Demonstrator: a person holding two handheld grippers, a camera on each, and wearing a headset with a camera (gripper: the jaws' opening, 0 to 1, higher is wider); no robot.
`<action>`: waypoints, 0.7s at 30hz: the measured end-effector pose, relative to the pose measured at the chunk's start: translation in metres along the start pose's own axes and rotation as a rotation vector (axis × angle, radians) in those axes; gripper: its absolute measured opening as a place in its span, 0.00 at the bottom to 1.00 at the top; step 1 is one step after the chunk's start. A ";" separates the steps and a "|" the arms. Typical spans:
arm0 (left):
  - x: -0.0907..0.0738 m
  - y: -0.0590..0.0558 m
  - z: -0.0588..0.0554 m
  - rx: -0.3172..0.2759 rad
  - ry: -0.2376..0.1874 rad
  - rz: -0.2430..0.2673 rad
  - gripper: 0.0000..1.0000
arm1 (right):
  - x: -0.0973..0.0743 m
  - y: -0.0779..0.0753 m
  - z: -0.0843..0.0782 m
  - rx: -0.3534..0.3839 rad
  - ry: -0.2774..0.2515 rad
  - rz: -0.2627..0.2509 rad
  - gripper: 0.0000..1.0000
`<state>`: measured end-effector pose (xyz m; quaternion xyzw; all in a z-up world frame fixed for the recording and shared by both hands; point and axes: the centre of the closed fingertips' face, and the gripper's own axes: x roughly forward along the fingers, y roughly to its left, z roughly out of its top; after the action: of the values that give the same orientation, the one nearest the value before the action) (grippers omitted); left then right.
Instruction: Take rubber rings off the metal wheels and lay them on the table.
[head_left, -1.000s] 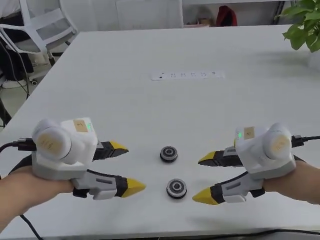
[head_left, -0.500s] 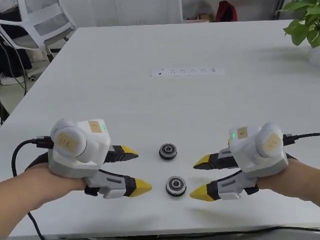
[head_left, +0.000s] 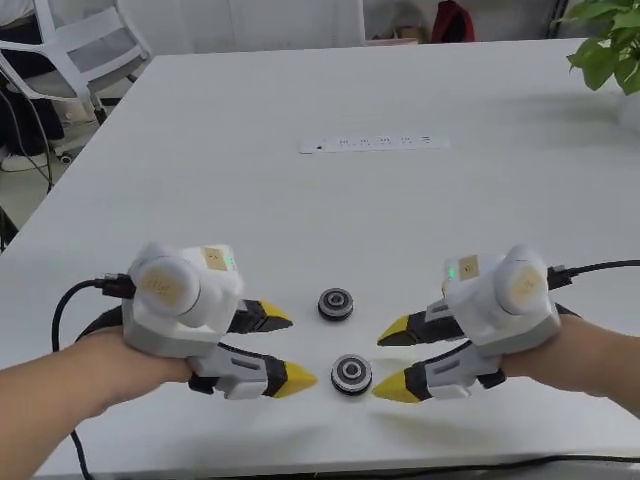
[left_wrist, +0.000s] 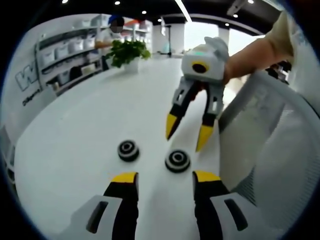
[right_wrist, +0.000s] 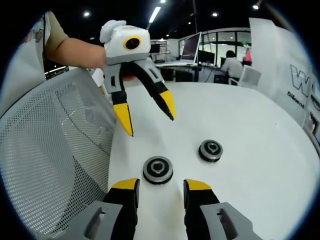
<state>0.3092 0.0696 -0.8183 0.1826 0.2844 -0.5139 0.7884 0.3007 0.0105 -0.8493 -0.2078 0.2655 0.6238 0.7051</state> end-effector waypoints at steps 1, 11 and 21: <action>0.001 -0.001 0.001 0.002 0.000 -0.003 0.44 | 0.001 0.000 0.000 0.000 0.000 0.003 0.33; 0.012 -0.004 0.004 0.027 0.009 -0.018 0.38 | 0.006 0.002 -0.003 0.010 0.008 0.015 0.30; 0.023 -0.013 0.005 0.044 0.016 -0.045 0.33 | 0.008 0.004 -0.003 0.021 0.005 0.018 0.27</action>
<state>0.3058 0.0449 -0.8290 0.1974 0.2833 -0.5364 0.7701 0.2974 0.0158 -0.8565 -0.1994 0.2755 0.6270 0.7008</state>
